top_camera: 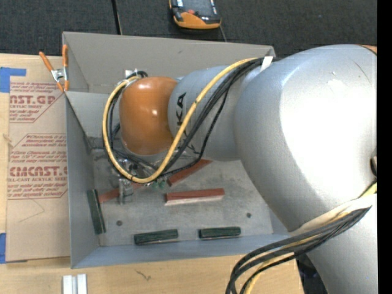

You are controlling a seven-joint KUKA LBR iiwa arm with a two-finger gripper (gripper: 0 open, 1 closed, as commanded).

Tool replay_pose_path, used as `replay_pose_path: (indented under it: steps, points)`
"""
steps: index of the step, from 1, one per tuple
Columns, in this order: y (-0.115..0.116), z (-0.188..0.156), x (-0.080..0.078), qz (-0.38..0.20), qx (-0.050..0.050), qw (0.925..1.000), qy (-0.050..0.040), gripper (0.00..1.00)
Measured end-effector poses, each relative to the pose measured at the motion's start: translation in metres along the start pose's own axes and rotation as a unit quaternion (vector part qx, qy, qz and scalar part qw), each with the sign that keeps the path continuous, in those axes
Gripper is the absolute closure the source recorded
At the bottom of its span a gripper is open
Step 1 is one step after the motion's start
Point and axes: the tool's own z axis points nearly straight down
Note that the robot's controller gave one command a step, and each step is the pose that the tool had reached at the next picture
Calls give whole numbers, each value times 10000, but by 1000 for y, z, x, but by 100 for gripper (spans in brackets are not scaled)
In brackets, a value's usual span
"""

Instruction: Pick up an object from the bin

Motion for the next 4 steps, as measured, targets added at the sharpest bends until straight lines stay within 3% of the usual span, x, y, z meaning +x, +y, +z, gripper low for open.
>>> replay_pose_path:
  steps: [1,2,4]
  points:
    - [0,0,0,0,-1,10000,-1,100]
    - [-38,-113,4,-1130,-15,9936,-22,100]
    - [-24,-114,-1,-1179,-17,9930,-17,100]
